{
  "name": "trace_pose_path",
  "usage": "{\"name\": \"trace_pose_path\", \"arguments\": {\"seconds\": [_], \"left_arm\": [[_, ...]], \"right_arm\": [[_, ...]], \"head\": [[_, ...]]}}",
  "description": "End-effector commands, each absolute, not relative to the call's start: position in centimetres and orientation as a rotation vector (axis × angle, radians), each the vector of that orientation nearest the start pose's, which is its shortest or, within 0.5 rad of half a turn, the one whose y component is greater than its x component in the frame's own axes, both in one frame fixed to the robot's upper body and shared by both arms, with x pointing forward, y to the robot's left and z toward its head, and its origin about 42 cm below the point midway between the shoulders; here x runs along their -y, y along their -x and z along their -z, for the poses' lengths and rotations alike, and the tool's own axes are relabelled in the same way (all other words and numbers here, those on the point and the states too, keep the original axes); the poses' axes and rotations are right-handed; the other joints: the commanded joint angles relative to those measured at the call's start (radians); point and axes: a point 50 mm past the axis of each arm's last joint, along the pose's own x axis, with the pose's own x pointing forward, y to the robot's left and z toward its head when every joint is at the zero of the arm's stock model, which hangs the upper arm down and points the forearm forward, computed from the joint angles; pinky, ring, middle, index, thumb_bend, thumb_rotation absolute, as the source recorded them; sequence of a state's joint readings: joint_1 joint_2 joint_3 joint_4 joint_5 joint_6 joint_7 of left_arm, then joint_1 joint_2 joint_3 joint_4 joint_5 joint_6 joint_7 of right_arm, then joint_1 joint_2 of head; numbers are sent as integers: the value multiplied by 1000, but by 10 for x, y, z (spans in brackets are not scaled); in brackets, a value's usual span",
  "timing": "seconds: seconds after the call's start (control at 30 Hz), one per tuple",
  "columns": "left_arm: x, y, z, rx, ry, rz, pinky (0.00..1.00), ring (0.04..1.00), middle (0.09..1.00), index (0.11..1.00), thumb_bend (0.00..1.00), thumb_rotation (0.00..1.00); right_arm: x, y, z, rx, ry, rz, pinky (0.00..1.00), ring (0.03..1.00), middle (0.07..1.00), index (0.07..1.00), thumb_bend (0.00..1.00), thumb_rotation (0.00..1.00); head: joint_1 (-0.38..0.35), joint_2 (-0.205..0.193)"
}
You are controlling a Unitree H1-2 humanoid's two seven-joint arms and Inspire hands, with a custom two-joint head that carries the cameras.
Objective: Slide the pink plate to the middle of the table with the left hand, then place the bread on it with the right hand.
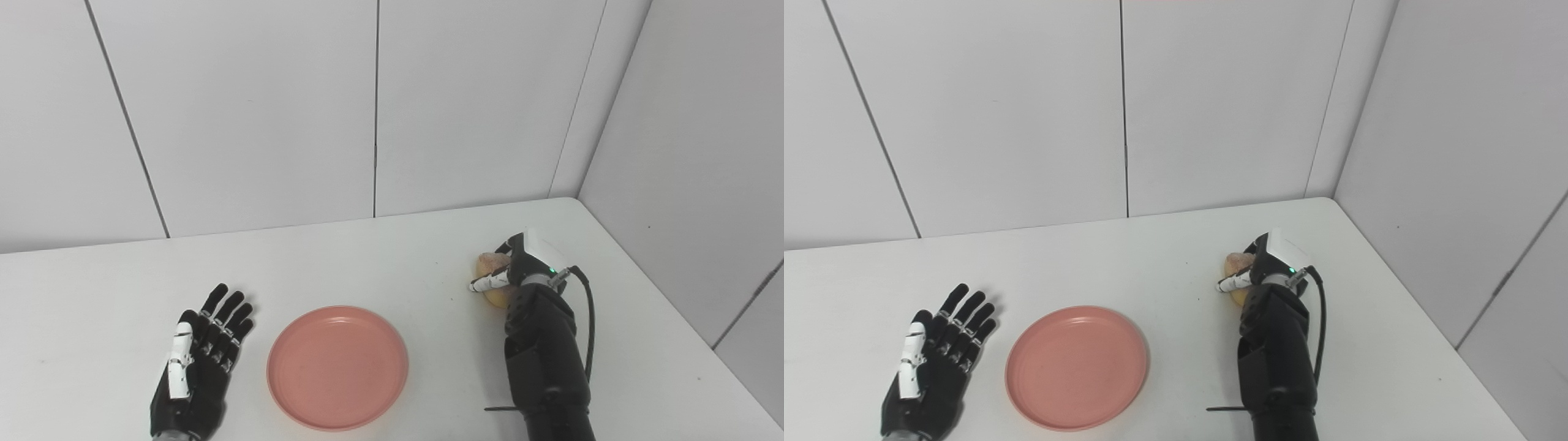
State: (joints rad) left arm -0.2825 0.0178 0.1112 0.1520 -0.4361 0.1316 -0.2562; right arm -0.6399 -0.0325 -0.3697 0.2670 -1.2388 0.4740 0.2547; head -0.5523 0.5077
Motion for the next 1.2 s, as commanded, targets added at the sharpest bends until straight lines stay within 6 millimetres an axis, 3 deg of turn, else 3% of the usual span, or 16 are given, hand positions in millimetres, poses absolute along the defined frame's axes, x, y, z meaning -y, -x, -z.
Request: {"name": "trace_pose_path", "arguments": {"seconds": [0.0,0.2,0.4,0.67,0.97,1.17], "left_arm": [[-208,-363,-121,-13,444,245,939,895,892,878,335,1000],[-207,-363,-121,-12,449,245,939,893,889,878,340,1000],[-207,-363,-121,-12,449,247,938,892,888,880,343,1000],[-202,-361,-121,-6,438,250,927,889,888,881,349,1000],[-194,-355,-122,-2,424,248,917,885,885,869,362,1000],[-185,-352,-124,-5,419,239,915,881,883,868,378,1000]], "right_arm": [[281,-457,-252,-281,963,431,283,368,459,486,516,126],[279,-456,-255,-279,957,424,292,374,455,529,522,4],[277,-453,-262,-255,958,422,289,372,467,512,526,0],[259,-441,-292,-138,948,408,261,337,456,525,523,0],[217,-423,-318,-9,980,333,260,333,453,522,524,0],[185,-409,-323,75,999,240,247,327,430,523,524,0]], "head": [[1,1],[6,2],[14,3],[41,3],[101,10],[150,18]]}}
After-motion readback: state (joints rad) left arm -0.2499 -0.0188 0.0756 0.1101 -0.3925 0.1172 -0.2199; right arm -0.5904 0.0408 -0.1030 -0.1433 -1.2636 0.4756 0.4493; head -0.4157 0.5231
